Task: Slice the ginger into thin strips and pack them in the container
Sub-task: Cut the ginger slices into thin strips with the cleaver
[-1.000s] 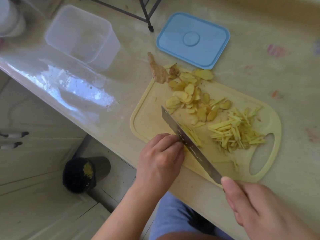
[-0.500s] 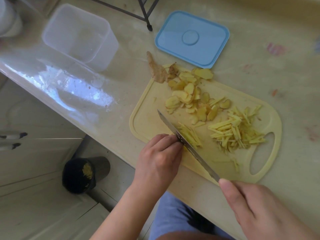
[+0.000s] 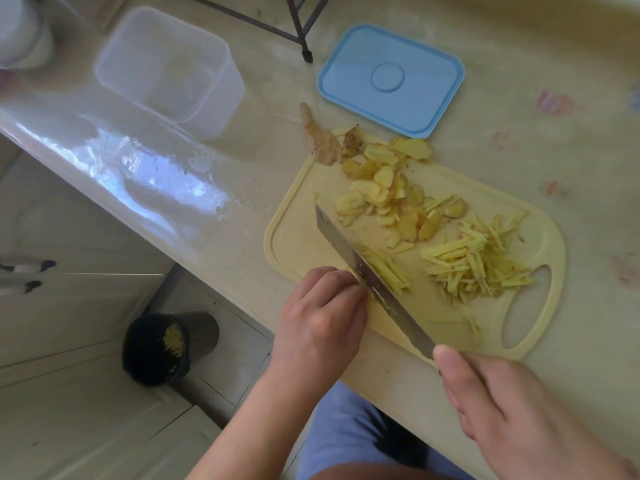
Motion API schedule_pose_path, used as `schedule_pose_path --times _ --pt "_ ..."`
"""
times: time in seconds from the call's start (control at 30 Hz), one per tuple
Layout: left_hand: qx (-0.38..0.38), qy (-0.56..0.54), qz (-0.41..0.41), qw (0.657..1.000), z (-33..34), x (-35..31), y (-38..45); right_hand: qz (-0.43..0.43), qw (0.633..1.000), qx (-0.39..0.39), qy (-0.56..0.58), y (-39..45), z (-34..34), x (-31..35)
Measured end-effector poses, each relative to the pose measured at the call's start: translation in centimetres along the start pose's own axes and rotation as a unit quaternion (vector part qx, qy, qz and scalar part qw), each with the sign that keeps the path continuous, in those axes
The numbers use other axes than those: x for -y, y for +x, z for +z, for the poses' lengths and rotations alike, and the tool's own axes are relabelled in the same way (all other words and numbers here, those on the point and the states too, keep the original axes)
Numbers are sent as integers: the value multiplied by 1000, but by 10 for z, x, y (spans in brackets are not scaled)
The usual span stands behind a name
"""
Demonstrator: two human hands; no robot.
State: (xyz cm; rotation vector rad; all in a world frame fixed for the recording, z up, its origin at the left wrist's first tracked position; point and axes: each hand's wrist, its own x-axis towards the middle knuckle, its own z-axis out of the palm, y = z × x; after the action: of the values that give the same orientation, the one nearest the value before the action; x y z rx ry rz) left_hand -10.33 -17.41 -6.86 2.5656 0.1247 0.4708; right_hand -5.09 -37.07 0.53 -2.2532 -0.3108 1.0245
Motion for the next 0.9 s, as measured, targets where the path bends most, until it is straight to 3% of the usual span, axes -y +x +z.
schedule_pose_path --times 0.23,0.9 --pt "9 2 -6 1000 2 1 1 -19 999 -31 -20 -1 2 -2" --pt "26 -2 -2 1000 -1 -7 0 -18 999 -20 -17 14 10 -7"
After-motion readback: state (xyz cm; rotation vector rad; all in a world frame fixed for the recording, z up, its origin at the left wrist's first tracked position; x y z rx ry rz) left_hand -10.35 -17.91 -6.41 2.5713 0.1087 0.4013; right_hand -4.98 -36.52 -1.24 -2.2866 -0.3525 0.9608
